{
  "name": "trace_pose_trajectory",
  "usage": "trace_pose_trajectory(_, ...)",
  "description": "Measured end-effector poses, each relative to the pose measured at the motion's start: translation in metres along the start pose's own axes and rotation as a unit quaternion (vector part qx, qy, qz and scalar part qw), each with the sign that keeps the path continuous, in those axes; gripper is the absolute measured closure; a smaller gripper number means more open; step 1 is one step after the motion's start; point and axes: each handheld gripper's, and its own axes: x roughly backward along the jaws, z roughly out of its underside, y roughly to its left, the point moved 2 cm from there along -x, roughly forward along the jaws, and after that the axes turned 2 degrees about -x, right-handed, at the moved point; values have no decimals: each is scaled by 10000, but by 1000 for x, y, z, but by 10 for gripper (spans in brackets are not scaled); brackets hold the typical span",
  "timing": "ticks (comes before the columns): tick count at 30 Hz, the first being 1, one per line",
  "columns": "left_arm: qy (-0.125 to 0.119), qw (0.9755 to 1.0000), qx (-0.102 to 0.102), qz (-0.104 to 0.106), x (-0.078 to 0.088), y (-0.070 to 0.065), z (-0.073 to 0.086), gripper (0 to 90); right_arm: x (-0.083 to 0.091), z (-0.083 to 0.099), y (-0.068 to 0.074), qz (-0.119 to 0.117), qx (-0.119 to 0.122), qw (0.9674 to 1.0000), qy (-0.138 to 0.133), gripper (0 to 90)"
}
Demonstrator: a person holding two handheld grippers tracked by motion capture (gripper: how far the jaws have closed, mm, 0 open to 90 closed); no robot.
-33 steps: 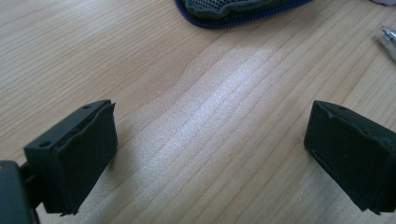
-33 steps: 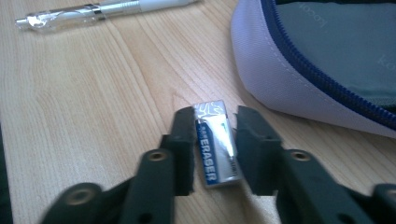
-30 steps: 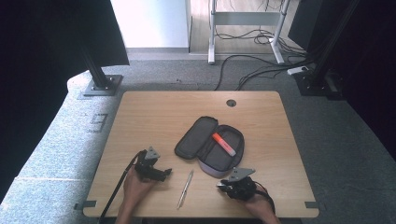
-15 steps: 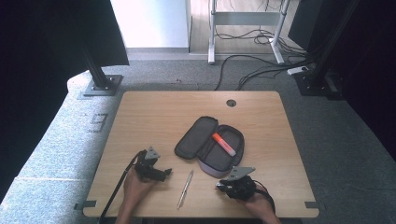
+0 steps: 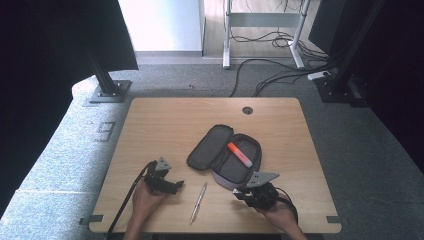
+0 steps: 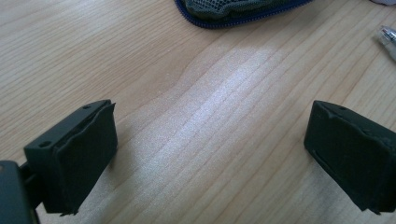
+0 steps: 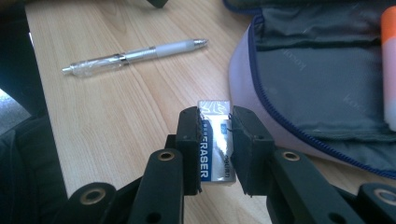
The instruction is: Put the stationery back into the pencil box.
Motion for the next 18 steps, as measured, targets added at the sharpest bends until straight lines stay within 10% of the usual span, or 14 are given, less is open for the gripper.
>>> trace_pose_trajectory(18, -1, 10000, 1, 1, 0, 0, 0, 25, 14, -25, -27, 455, -93, 9988, -168, 721)
